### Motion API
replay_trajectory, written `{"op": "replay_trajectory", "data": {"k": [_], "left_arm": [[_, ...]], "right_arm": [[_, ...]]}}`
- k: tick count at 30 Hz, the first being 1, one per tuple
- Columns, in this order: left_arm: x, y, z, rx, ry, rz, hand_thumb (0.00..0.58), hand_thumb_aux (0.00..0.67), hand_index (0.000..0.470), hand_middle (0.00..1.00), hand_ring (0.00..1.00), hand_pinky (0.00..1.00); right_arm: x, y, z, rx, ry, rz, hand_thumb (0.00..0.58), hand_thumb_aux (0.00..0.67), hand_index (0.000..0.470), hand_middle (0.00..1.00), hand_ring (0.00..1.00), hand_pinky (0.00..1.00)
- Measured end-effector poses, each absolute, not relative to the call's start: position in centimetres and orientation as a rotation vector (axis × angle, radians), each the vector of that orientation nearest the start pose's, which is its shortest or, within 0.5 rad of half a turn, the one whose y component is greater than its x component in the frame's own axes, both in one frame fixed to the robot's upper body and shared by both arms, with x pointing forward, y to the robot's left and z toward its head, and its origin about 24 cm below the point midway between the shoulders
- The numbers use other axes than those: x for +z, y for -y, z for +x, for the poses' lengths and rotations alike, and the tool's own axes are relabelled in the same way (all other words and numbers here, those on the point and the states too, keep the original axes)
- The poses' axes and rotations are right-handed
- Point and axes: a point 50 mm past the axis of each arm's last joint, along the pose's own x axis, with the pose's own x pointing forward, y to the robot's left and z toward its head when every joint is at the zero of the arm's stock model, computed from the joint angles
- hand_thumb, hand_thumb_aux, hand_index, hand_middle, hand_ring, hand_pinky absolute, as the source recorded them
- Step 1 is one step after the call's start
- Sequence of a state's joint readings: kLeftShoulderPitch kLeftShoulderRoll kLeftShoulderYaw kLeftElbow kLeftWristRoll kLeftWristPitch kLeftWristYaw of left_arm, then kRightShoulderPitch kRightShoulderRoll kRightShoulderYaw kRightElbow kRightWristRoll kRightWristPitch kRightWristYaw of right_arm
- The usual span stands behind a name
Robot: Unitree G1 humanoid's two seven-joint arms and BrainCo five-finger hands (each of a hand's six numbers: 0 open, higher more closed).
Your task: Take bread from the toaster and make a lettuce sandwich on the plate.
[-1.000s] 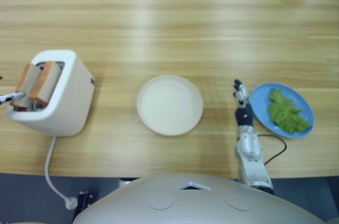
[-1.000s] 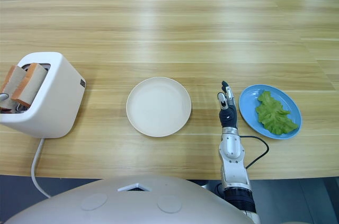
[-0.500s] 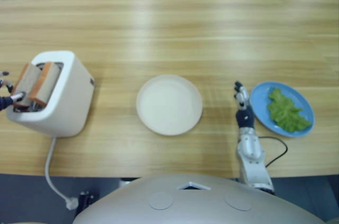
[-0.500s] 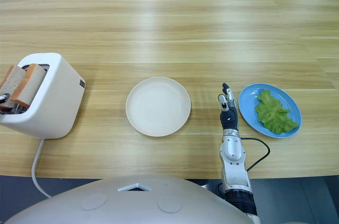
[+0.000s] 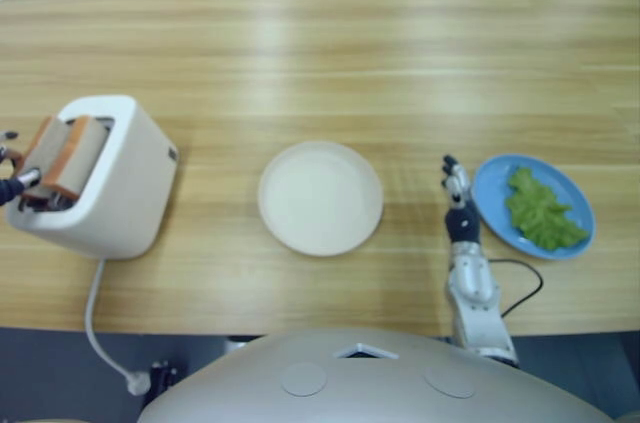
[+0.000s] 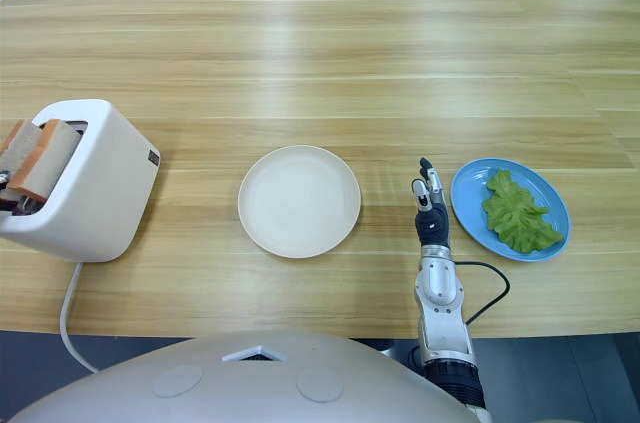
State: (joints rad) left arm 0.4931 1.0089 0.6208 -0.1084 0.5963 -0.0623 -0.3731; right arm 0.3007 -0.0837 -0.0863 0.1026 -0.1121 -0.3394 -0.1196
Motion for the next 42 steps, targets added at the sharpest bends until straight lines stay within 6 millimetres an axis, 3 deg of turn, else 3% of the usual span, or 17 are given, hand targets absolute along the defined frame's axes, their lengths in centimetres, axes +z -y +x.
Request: {"op": "replay_trajectory", "data": {"k": [2,3,4,5,22,29,38,42], "left_arm": [[16.7,-38.5,16.5,0.033,-0.458,1.635,0.580,0.670,0.460,0.04,0.04,0.04],[16.7,-38.4,16.6,0.033,-0.450,1.627,0.580,0.670,0.460,0.45,0.45,0.45],[16.6,-38.3,16.6,0.035,-0.440,1.613,0.580,0.670,0.460,0.45,0.45,0.45],[16.6,-38.3,16.7,0.036,-0.430,1.597,0.580,0.670,0.460,1.00,1.00,1.00],[16.1,-38.8,17.5,0.103,-0.300,1.116,0.580,0.670,0.460,1.00,1.00,1.00],[19.5,-39.7,18.0,0.244,-0.099,0.898,0.580,0.670,0.460,1.00,1.00,1.00],[20.4,-40.0,18.0,0.284,-0.003,0.649,0.580,0.670,0.460,1.00,1.00,1.00],[22.1,-39.9,18.0,0.296,0.105,0.512,0.580,0.670,0.460,1.00,1.00,1.00]], "right_arm": [[-0.8,20.5,17.7,-0.223,-0.050,-0.222,0.000,0.000,0.000,0.00,0.00,0.00],[-0.8,20.5,17.7,-0.223,-0.051,-0.222,0.000,0.000,0.000,0.00,0.00,0.00],[-0.8,20.5,17.7,-0.223,-0.051,-0.222,0.000,0.000,0.000,0.00,0.00,0.00],[-0.8,20.5,17.7,-0.223,-0.051,-0.222,0.000,0.000,0.000,0.00,0.00,0.00],[-0.9,20.6,17.4,-0.227,-0.064,-0.221,0.000,0.000,0.000,0.00,0.00,0.00],[-0.9,20.6,17.4,-0.227,-0.064,-0.221,0.000,0.000,0.000,0.00,0.00,0.00],[-0.9,20.6,17.4,-0.227,-0.063,-0.221,0.000,0.000,0.000,0.00,0.00,0.00],[-0.9,20.6,17.4,-0.227,-0.065,-0.221,0.000,0.000,0.000,0.00,0.00,0.00]]}}
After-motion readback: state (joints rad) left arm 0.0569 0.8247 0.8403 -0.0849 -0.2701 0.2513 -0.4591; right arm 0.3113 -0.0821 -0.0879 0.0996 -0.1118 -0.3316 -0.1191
